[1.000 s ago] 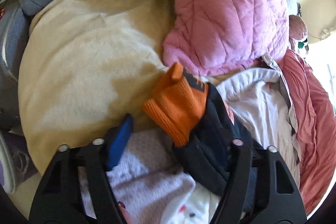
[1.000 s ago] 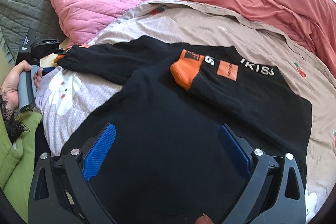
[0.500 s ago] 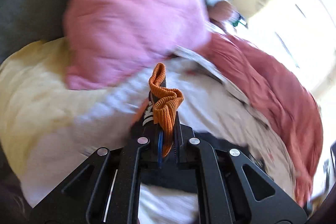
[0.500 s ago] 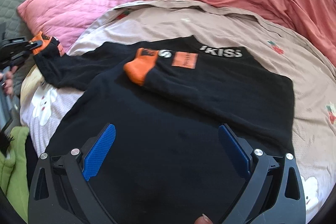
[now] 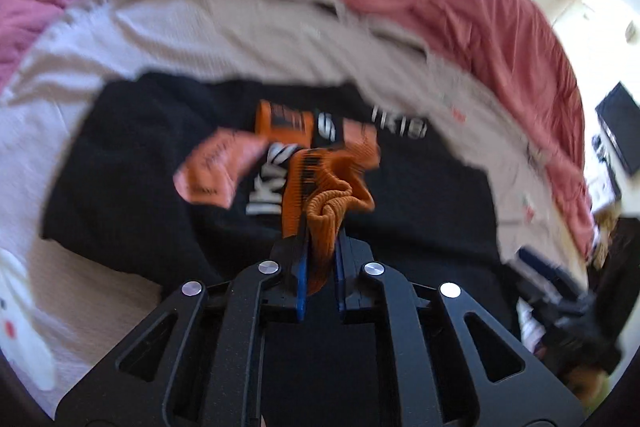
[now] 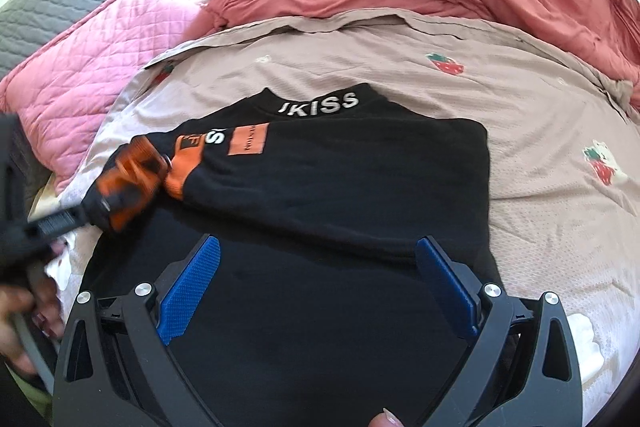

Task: Fold small clothes

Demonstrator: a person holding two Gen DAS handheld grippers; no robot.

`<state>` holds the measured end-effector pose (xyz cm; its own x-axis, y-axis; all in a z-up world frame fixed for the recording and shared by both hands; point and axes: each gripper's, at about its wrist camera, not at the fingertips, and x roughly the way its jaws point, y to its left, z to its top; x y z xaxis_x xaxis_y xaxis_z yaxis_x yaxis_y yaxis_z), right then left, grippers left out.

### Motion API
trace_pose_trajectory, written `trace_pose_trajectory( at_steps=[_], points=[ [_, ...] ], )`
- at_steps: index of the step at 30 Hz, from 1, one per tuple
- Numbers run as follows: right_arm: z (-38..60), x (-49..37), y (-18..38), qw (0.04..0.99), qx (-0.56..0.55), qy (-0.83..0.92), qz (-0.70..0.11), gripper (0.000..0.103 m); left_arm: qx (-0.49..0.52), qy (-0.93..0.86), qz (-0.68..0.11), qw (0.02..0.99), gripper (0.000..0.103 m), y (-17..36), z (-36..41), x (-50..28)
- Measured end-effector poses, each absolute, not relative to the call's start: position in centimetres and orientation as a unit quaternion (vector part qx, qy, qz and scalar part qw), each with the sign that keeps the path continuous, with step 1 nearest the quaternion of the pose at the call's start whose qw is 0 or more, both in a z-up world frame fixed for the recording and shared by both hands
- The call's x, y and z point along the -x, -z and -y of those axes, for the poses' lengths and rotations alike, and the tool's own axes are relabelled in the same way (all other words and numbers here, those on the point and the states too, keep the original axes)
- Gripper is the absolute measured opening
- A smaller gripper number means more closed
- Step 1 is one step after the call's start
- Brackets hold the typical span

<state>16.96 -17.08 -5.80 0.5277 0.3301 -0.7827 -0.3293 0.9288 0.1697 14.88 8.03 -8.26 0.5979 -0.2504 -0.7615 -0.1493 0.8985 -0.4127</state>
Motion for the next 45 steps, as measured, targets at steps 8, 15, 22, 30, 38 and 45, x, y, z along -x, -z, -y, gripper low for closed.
trace_pose_trajectory(
  at_steps=[8, 15, 22, 30, 38, 45],
  points=[
    [16.4, -17.6, 6.1, 0.86, -0.041, -0.208, -0.465, 0.098, 0.226, 0.092, -0.472, 0.847, 0.047, 9.0, -7.3, -13.9],
    [11.8, -18.4, 6.8, 0.829, -0.058, -0.264, -0.49, 0.098, 0.161, 0.004, -0.469, 0.869, 0.047, 6.5, -10.2, -11.8],
    [7.3, -19.2, 9.6, 0.782, -0.091, -0.295, -0.541, 0.097, 0.15, -0.086, -0.444, 0.879, 0.047, 5.9, -14.8, -10.9],
    [3.9, -20.1, 11.4, 0.782, -0.085, -0.279, -0.551, 0.065, 0.157, -0.093, -0.439, 0.88, 0.049, 6.2, -16.1, -10.7],
    [3.9, -19.2, 7.6, 0.801, -0.069, -0.337, -0.49, 0.012, 0.153, -0.095, -0.425, 0.887, 0.05, 5.6, -16.2, -10.5],
    [10.2, -21.2, 0.9, 0.854, -0.053, -0.314, -0.412, 0.005, 0.138, -0.074, -0.418, 0.895, 0.052, 5.1, -14.3, -10.8]
  ],
)
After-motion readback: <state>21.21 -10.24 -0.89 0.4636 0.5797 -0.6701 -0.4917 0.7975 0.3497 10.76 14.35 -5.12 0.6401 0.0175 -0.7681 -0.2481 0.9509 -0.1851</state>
